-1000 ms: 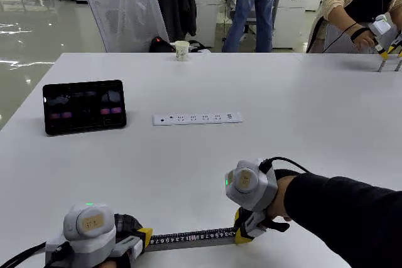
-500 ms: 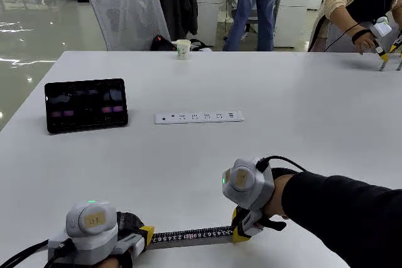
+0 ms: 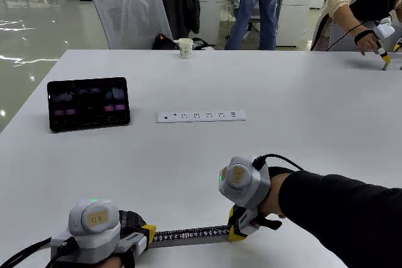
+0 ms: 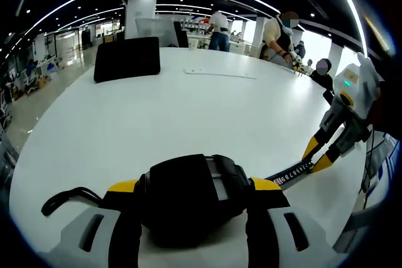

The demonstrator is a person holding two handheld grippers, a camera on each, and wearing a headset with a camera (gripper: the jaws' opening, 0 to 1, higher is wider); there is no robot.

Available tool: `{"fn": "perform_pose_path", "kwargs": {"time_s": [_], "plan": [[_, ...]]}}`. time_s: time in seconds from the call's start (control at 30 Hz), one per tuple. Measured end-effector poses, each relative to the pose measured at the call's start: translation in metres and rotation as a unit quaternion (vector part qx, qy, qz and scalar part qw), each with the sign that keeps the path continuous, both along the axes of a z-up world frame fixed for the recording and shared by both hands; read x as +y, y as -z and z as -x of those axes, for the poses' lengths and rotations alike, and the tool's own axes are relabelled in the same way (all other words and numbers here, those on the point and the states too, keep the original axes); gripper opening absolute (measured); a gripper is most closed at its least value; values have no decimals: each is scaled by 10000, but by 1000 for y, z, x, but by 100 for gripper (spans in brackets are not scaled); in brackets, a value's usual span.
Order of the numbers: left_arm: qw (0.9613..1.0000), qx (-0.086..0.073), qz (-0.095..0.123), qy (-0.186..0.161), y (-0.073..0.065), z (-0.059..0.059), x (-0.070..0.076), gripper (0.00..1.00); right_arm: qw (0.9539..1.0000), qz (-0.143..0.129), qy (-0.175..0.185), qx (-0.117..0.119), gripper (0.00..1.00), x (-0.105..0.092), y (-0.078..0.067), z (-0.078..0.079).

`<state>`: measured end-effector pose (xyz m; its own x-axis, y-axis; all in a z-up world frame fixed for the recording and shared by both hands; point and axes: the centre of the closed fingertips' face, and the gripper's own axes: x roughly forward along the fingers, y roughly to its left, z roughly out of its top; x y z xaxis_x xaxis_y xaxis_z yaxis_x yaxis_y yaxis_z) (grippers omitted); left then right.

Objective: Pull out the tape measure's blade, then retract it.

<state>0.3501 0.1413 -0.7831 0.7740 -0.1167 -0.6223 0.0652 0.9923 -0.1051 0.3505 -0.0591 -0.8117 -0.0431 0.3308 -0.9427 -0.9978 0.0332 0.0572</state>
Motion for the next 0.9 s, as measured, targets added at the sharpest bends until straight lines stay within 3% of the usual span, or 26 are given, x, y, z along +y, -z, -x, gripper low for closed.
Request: {"fn": "perform_pose_path", "kwargs": {"time_s": [0.9], "plan": [[10000,33,21,-5,0,1,0,62,10000,-43,4,32,11,17,1,1]]}}
